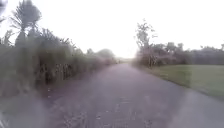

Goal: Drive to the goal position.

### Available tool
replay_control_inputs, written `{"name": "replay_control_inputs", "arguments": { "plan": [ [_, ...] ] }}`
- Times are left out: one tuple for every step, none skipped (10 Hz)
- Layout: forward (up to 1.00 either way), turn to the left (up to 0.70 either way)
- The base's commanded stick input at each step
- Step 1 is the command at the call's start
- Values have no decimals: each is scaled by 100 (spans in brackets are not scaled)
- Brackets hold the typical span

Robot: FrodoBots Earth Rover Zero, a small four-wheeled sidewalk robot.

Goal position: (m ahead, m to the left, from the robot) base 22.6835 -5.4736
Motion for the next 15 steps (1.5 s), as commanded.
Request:
{"name": "replay_control_inputs", "arguments": {
  "plan": [
    [70, -14],
    [70, -14],
    [70, -14],
    [70, -14],
    [70, -14],
    [70, -14],
    [70, -14],
    [70, -14],
    [70, -14],
    [70, -14],
    [70, -14],
    [70, -14],
    [70, -14],
    [70, -14],
    [70, -14]
  ]
}}
